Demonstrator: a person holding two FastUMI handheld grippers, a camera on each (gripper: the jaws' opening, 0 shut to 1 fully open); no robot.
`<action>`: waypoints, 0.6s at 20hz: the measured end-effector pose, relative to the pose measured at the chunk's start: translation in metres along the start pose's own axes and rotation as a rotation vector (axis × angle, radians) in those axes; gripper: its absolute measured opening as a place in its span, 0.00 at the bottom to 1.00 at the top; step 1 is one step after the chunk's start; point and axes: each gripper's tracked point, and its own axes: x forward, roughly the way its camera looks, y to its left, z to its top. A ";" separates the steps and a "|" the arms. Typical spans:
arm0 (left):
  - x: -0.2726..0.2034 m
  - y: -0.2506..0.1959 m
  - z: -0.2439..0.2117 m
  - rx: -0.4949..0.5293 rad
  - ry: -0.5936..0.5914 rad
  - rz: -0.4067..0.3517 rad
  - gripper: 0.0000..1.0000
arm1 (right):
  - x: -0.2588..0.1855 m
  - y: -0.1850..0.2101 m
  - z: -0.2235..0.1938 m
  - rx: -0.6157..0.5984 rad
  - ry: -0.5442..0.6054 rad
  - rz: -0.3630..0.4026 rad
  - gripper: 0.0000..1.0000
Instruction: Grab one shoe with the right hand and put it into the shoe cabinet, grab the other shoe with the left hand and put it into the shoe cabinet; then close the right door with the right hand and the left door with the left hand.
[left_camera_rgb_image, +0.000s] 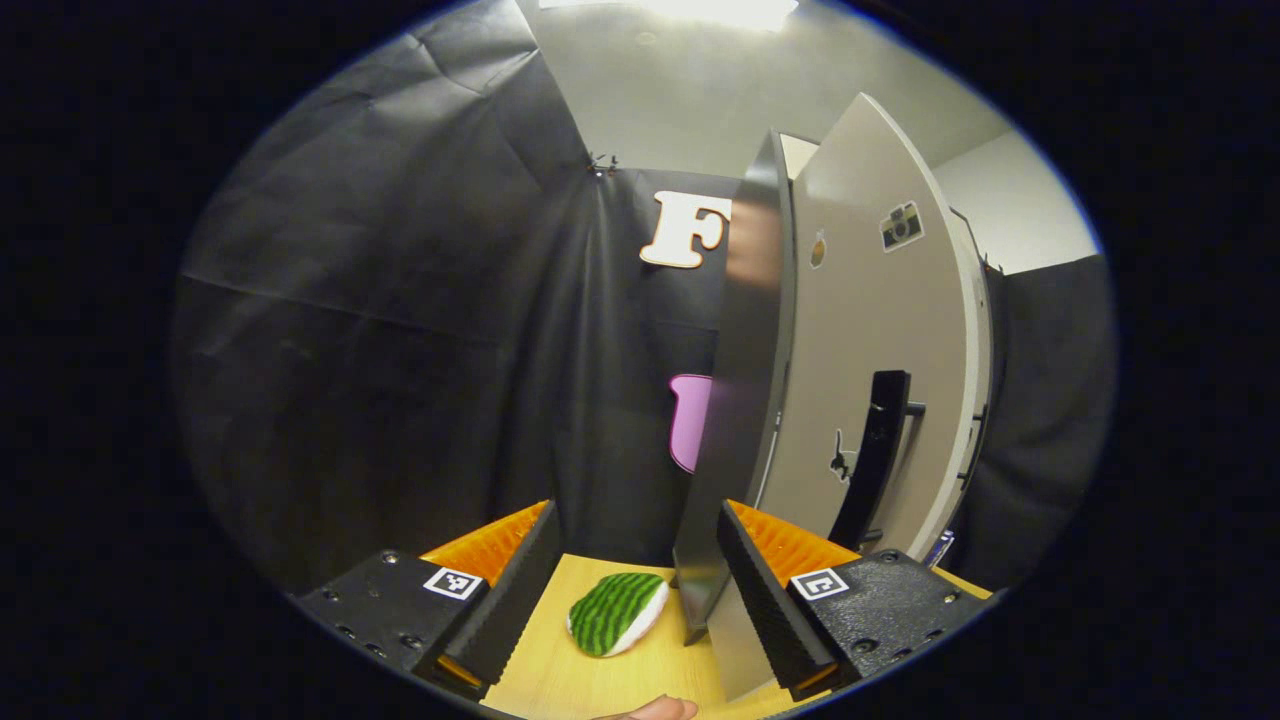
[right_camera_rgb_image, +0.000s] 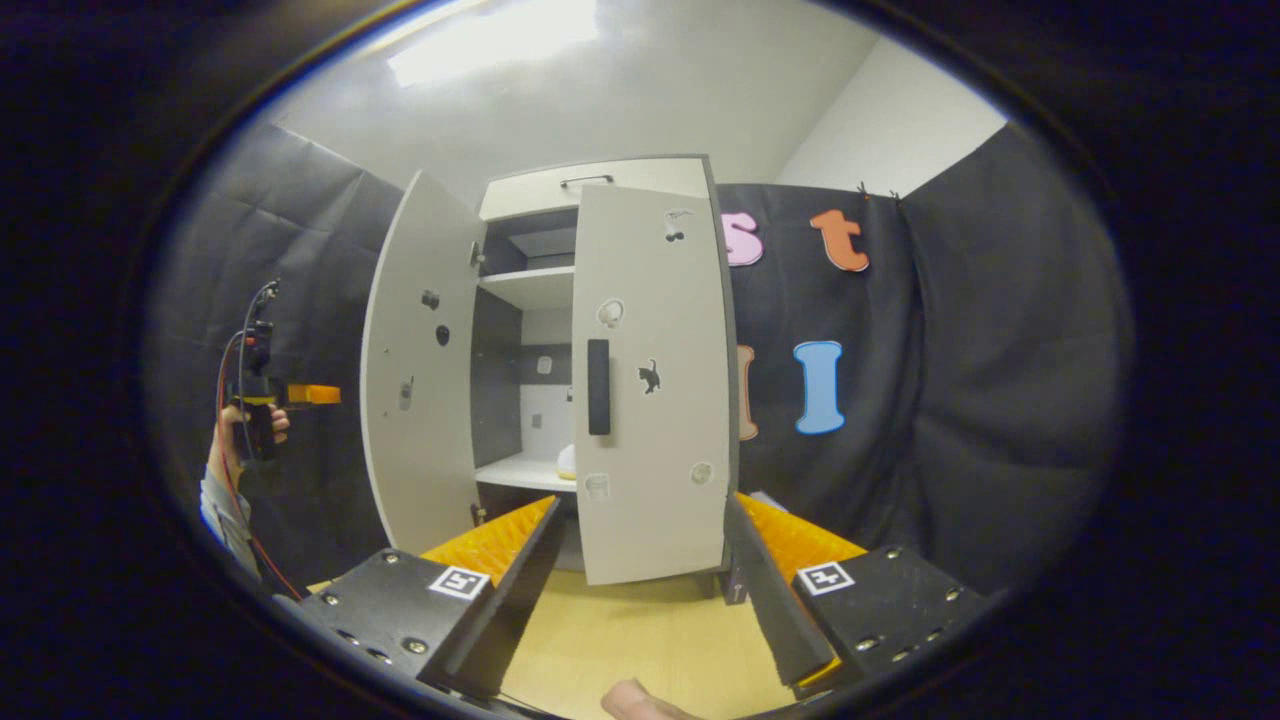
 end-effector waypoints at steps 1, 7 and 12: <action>0.002 -0.008 0.001 0.003 0.010 -0.016 0.96 | -0.002 -0.003 -0.002 0.001 0.005 -0.003 0.96; 0.011 -0.046 0.004 0.019 0.034 -0.064 0.96 | -0.014 -0.019 -0.004 -0.003 -0.014 -0.021 0.95; 0.008 -0.060 0.007 0.123 0.012 0.026 0.92 | -0.023 -0.031 -0.005 0.024 -0.037 -0.024 0.94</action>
